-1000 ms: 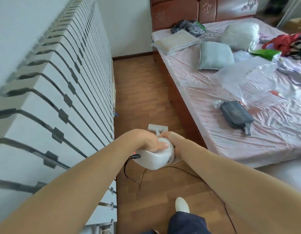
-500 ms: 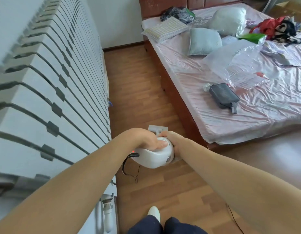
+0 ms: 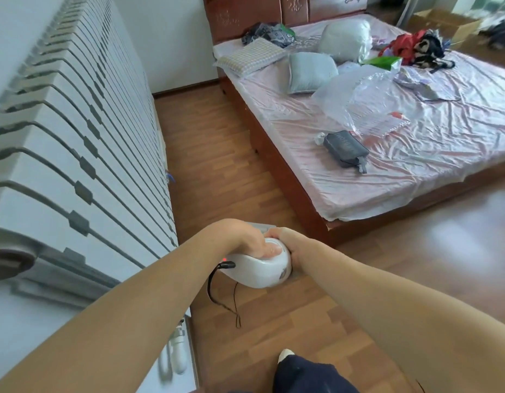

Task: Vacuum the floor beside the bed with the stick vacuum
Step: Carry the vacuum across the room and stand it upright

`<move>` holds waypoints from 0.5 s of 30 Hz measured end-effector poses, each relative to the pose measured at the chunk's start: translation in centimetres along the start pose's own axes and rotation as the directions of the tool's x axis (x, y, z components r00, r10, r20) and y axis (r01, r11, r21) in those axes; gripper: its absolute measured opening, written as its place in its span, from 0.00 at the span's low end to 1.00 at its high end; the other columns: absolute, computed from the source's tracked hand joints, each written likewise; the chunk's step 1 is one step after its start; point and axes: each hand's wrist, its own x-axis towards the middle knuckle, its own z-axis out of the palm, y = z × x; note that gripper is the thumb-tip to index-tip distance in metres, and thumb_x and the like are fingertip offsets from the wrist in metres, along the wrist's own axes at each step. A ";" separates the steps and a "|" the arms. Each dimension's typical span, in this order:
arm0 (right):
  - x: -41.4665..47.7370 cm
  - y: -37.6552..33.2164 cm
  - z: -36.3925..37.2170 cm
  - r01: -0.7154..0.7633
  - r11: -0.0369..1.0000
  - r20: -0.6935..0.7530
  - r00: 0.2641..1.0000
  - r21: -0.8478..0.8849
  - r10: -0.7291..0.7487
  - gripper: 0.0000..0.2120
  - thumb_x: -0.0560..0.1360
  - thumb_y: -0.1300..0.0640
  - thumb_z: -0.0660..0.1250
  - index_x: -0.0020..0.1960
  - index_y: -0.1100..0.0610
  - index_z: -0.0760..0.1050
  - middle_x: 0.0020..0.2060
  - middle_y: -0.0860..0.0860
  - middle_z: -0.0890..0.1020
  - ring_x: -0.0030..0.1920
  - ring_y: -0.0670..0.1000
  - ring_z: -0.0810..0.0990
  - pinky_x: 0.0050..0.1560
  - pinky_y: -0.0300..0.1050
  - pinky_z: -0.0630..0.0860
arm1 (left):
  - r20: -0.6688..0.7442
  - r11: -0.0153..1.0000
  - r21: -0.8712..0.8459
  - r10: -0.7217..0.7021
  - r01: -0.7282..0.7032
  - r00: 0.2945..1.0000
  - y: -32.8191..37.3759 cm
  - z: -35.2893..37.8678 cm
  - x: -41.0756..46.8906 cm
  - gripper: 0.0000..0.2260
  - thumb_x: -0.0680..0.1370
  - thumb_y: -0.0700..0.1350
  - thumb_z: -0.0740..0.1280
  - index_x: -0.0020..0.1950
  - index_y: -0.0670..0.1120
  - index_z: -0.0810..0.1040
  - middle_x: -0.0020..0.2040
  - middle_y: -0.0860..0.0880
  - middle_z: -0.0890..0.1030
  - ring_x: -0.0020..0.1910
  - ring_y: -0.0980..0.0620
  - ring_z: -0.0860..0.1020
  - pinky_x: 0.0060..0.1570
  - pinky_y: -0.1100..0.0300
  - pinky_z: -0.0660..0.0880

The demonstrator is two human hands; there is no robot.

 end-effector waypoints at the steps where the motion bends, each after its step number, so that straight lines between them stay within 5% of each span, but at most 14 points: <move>1: -0.5 0.8 0.1 0.004 1.000 0.001 1.000 0.013 -0.004 0.10 0.78 0.51 0.66 0.46 0.58 0.79 0.35 0.56 0.85 0.39 0.57 0.82 0.50 0.53 0.78 | 0.008 1.000 0.008 0.001 -0.001 1.000 0.1 0.5 -0.4 0.31 0.81 0.63 0.47 0.72 0.42 0.69 0.72 0.43 0.70 0.71 0.44 0.68 0.68 0.53 0.62; 11: -4.8 9.3 1.1 -0.004 0.983 -0.039 0.999 0.185 0.012 0.11 0.77 0.53 0.66 0.51 0.60 0.79 0.44 0.56 0.85 0.42 0.58 0.82 0.46 0.51 0.78 | 0.032 0.977 0.158 0.137 -0.140 0.990 0.7 6.6 -4.6 0.30 0.81 0.63 0.47 0.71 0.44 0.70 0.70 0.44 0.73 0.69 0.45 0.69 0.65 0.56 0.63; 15: -6.0 12.7 0.4 -0.033 0.959 -0.091 0.994 0.282 0.061 0.16 0.71 0.50 0.70 0.57 0.53 0.82 0.44 0.54 0.87 0.47 0.58 0.85 0.60 0.55 0.80 | 0.041 0.941 0.252 0.223 -0.226 0.974 2.4 8.0 -6.1 0.29 0.82 0.62 0.46 0.73 0.46 0.68 0.70 0.44 0.73 0.70 0.44 0.69 0.66 0.55 0.62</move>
